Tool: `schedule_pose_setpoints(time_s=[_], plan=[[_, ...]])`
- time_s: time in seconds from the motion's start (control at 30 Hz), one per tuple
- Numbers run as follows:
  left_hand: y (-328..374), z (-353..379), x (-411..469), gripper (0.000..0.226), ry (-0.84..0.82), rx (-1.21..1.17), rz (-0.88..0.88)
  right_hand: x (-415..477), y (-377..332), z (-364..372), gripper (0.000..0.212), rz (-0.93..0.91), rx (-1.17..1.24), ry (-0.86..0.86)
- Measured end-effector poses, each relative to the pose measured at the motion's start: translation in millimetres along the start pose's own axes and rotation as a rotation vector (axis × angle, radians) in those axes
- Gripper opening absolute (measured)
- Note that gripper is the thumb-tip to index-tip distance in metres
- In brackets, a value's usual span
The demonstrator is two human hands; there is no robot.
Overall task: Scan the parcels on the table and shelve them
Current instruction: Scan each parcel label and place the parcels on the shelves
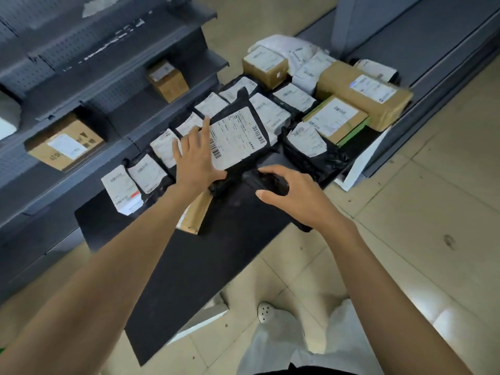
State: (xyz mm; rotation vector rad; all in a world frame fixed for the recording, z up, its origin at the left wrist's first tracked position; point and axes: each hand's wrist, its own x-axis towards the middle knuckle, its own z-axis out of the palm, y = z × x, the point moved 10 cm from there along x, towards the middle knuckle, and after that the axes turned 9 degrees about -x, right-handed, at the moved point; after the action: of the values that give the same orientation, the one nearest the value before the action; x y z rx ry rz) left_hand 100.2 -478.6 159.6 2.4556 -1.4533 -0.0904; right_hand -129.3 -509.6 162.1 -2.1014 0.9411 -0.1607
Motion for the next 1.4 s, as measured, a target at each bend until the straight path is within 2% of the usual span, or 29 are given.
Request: schedule_pose_setpoints(time_s=[0.17,0.33,0.5,0.6,0.73,0.87,1.0,1.17,1.3,1.4], plan=[[146.6,47.5,36.3,0.130,-0.044,0.009,0.178,-29.9,92.4,-94.6,0.052,0.091,0.013,0.143],[342.1,131.9,47.1,0.133,-0.169,-0.019,0.379,-93.1,225.3,-221.6,0.048,0.253,0.014,0.300],[544.0,204.9,45.9,0.134,-0.271,-0.046,0.589,-188.3,350.3,-345.7,0.047,0.438,0.032,0.549],[662.7,229.9,35.8,0.133,-0.301,-0.073,0.754,-253.1,411.0,-398.7,0.051,0.555,0.027,0.719],[801.4,252.9,19.4,0.129,-0.348,-0.151,0.961,-312.2,478.4,-445.1,0.045,0.717,0.053,0.846],[894.3,284.0,19.6,0.129,-0.366,-0.154,1.098,-333.7,533.1,-484.2,0.046,0.808,0.086,0.916],[959.3,333.7,59.5,0.129,-0.418,-0.148,1.108,-325.0,588.8,-540.8,0.046,0.841,0.094,0.958],[1051.2,380.6,142.3,0.131,-0.473,-0.113,1.150,-282.1,661.9,-636.7,0.044,0.850,0.159,1.003],[1137.0,391.0,230.8,0.130,-0.451,-0.139,1.146,-227.2,700.3,-733.1,0.054,0.803,0.151,1.040],[1194.5,399.6,275.2,0.129,-0.433,-0.158,1.162,-193.9,735.7,-779.2,0.058,0.792,0.174,1.037]])
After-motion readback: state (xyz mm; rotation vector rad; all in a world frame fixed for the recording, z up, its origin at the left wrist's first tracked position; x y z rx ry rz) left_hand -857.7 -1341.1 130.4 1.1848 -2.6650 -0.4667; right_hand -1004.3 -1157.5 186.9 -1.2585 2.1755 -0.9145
